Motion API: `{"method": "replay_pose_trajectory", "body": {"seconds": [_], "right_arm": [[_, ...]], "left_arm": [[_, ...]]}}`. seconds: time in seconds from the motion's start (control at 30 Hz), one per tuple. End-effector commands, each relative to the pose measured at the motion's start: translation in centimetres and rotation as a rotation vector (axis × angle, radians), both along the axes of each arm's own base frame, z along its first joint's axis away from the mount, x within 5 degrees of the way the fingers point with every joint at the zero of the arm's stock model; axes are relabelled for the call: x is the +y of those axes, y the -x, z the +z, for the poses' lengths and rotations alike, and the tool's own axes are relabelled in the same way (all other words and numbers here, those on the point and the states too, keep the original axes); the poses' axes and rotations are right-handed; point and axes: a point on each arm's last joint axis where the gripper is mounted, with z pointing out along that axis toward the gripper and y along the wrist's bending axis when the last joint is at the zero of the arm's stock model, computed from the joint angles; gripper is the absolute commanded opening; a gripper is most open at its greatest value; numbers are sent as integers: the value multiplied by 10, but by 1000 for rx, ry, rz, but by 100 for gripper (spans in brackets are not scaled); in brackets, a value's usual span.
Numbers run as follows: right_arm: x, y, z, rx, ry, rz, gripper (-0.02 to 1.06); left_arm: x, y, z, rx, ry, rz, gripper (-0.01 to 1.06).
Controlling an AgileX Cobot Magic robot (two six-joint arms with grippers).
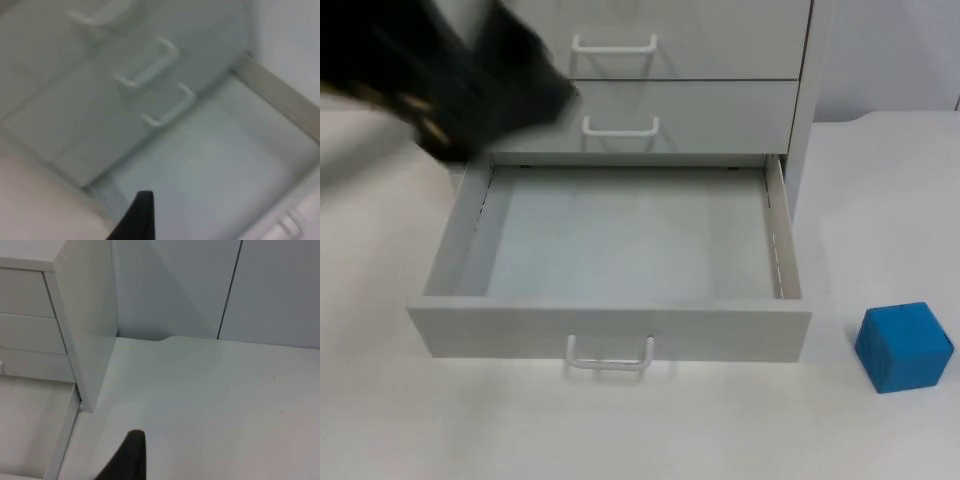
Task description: Open the drawer with the left hand, place the block into the drawer with the right hand, then close the drawer with the left hand.
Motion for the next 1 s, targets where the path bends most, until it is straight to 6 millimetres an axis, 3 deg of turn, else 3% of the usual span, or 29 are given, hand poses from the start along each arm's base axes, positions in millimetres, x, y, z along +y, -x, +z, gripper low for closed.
{"method": "replay_pose_trajectory", "body": {"seconds": [0.0,0.07,0.27,0.37,0.53,0.7,0.87,0.93,0.97], "right_arm": [[0,1,2,-13,-12,2,105],[0,1,2,-13,-12,2,105],[1,1,2,-13,-14,3,105],[1,1,2,-17,-14,4,105],[1,1,3,-24,-11,6,105],[1,1,3,-30,-5,9,105],[1,1,3,-31,3,13,105],[1,1,3,-31,3,13,105],[1,1,3,-31,3,13,105]], "left_arm": [[22,12,18,-58,76,104,105],[33,17,25,-86,90,150,105],[92,53,56,-270,180,321,105],[106,67,67,-388,166,281,105],[96,75,69,-432,99,83,105],[79,66,61,-379,15,-4,105],[46,31,44,-327,-103,-37,105],[36,8,34,-274,-65,4,105],[36,8,34,-274,-65,4,105]]}}
